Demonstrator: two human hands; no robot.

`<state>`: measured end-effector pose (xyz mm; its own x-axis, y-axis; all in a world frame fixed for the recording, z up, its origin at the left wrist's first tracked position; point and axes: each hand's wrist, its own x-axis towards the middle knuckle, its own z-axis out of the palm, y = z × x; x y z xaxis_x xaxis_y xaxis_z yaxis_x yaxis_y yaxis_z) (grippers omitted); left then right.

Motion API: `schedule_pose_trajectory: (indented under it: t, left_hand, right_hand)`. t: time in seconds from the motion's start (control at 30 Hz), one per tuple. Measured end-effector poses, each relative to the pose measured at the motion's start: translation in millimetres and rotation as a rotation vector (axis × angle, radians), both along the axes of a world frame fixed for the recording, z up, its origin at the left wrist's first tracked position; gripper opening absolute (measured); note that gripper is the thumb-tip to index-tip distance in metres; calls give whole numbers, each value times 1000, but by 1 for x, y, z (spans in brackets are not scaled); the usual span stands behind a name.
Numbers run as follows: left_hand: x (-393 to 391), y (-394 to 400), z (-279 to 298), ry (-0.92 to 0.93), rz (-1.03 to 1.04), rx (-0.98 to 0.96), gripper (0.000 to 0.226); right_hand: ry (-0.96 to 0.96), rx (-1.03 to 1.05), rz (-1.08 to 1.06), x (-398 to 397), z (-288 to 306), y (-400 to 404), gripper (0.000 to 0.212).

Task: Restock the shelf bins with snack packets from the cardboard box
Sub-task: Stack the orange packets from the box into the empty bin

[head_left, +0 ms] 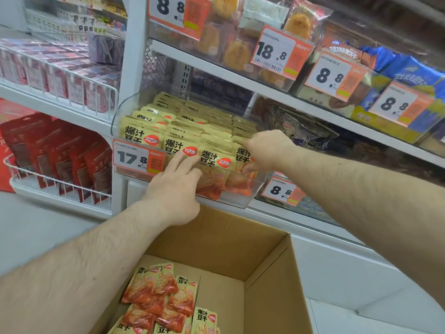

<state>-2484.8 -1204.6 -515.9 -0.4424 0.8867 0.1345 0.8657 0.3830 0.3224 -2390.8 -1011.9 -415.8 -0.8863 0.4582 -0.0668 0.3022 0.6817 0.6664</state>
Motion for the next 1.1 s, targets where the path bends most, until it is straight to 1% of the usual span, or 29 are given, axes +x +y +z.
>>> schedule_pose_trajectory:
  t: [0.17,0.3,0.47,0.63,0.7,0.73,0.77,0.8,0.87,0.9,0.93,0.97,1.03,1.1]
  left_hand:
    - [0,-1,0,-2,1,-12,54]
    - [-1,-1,-1,19,-1,-25,48]
    - [1,-2,-1,6,0,-23,40]
    - [10,-2,-4,-8,21,24,48]
    - [17,-3,-8,14,49,61,52]
    - [21,-4,-10,19,50,58,54]
    - [24,-5,-13,9,38,37,56]
    - [26,-7,-17,-15,14,-5,56]
    - [31,-10,-26,-72,-45,-142,58]
    - [33,-11,-32,-93,-72,-219,59]
    - [35,-13,-37,-107,-102,-292,61]
    - [39,-14,-43,-123,-132,-357,62]
    - [44,-16,-55,-179,-178,-445,62]
    - [46,-17,-65,-281,-195,-488,60]
  right_hand:
    - [64,40,-2,4,-14,3,81]
    - [117,59,-38,0,-28,1,69]
    - [184,78,-61,1,-33,0,69]
    - [230,21,-102,2,-31,-3,75]
    - [292,11,-127,8,-25,-11,80]
    - [355,7,-132,14,-24,-17,81]
    - [456,3,-97,23,-25,-25,76]
    - [603,-11,-10,34,-32,-34,64]
    - [913,-91,211,56,-59,-55,31]
    - [993,-184,241,64,-80,-66,19]
    - [986,-328,159,69,-104,-73,11]
    - [911,-491,-13,72,-132,-79,6]
    - [625,-747,-360,75,-190,-84,9]
    - [348,-883,-527,77,-245,-85,14]
